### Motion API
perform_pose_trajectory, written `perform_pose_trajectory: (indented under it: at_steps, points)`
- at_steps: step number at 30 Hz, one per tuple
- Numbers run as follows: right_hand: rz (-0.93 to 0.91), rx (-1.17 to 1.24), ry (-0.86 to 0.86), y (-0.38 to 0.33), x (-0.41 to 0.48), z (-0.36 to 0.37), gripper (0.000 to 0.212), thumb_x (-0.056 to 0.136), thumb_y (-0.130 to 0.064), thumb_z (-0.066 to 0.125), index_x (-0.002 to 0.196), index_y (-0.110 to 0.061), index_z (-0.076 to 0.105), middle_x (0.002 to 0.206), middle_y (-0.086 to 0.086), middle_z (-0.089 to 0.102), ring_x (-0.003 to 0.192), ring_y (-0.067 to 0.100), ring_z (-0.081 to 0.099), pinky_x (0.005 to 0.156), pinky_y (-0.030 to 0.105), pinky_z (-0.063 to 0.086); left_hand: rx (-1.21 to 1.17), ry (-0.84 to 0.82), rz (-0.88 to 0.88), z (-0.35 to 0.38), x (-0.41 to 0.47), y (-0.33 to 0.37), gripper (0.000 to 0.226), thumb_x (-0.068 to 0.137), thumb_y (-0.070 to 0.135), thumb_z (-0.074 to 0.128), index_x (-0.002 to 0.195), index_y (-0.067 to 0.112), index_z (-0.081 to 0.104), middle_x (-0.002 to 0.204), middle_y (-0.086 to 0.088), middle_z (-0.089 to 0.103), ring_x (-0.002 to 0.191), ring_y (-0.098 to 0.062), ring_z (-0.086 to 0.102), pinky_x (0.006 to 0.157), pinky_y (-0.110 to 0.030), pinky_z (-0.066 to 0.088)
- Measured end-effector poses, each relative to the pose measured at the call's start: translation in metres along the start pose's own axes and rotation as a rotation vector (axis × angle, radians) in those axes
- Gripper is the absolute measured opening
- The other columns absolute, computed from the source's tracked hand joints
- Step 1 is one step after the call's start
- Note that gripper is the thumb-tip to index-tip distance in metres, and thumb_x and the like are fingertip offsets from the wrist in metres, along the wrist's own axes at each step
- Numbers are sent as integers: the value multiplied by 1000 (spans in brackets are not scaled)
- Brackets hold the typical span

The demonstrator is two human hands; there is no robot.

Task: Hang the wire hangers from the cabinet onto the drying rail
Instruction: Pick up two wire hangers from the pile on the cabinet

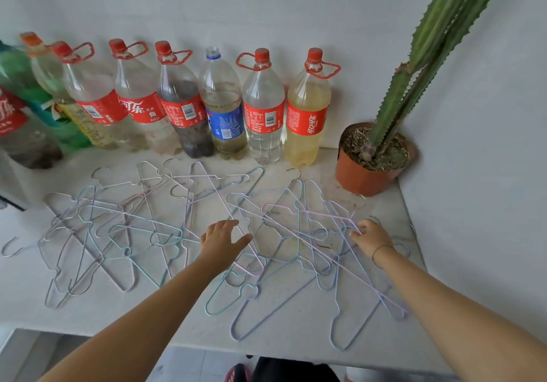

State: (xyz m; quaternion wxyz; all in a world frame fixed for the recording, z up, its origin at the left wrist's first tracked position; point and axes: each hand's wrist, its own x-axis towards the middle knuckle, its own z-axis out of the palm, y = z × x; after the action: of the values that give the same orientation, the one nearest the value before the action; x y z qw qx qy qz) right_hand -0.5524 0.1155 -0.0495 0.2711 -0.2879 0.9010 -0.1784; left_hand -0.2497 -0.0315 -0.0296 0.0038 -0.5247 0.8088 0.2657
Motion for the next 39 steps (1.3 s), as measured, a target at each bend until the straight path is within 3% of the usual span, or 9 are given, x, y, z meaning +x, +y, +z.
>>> perform_pose_trajectory:
  at_steps: [2,5,8,14,21,26,30,33,39]
  points:
    - [-26,47,17,-2,2,-3,13,85,-23,58,87,-11,62,77,7,58,73,25,51,61,27,34,-8,-1,-7,-3,-3,-8,61,88,56,47,138,22,41,148,-2,38,137,-23,31,112,-44,23]
    - [-79,153,33,-5,-2,-6,26,87,-23,58,69,-3,58,62,9,47,65,25,44,55,29,29,-24,-3,-37,-7,-6,-22,60,88,56,47,138,22,42,147,-2,39,137,-23,31,112,-45,23]
    - [-84,313,50,-12,-9,-8,36,87,-29,60,74,4,63,63,13,49,61,25,42,58,30,33,-25,-5,-69,-11,-9,-41,60,88,56,48,137,22,42,146,-2,40,136,-24,32,111,-44,24]
    - [-93,495,107,-41,-27,-4,29,86,-33,61,65,-15,68,64,10,58,57,20,43,60,33,38,-100,62,-214,-20,-9,-79,52,88,47,55,129,17,51,135,-10,50,126,-29,45,106,-40,34]
    - [-215,525,134,-91,-53,-1,30,88,-29,60,72,-5,64,56,4,48,52,15,43,56,26,37,-475,75,-393,-22,2,-96,33,91,31,55,106,5,68,101,-16,69,98,-33,62,75,-28,39]
    - [-224,551,160,-108,-57,6,35,88,-28,58,80,5,63,55,3,49,52,15,44,54,25,38,-622,186,-480,-23,5,-109,27,88,24,58,106,6,66,101,-14,70,97,-32,63,84,-33,47]
    - [-231,551,146,-114,-61,11,30,89,-29,56,74,-5,65,59,5,50,56,18,44,56,27,38,-596,202,-467,-33,-2,-130,24,88,24,58,105,9,66,97,-9,68,85,-25,59,75,-28,42]
    - [-246,525,119,-123,-67,18,29,90,-29,54,73,-9,66,59,4,49,58,19,44,58,28,37,-620,244,-478,-43,-2,-153,24,88,24,58,104,8,65,96,-11,70,91,-30,63,81,-34,48]
    - [-259,514,94,-142,-74,34,27,91,-27,54,76,-10,68,59,3,50,58,19,45,56,26,36,-510,338,-468,-76,7,-186,25,89,20,54,106,7,66,99,-12,69,95,-32,62,76,-30,42]
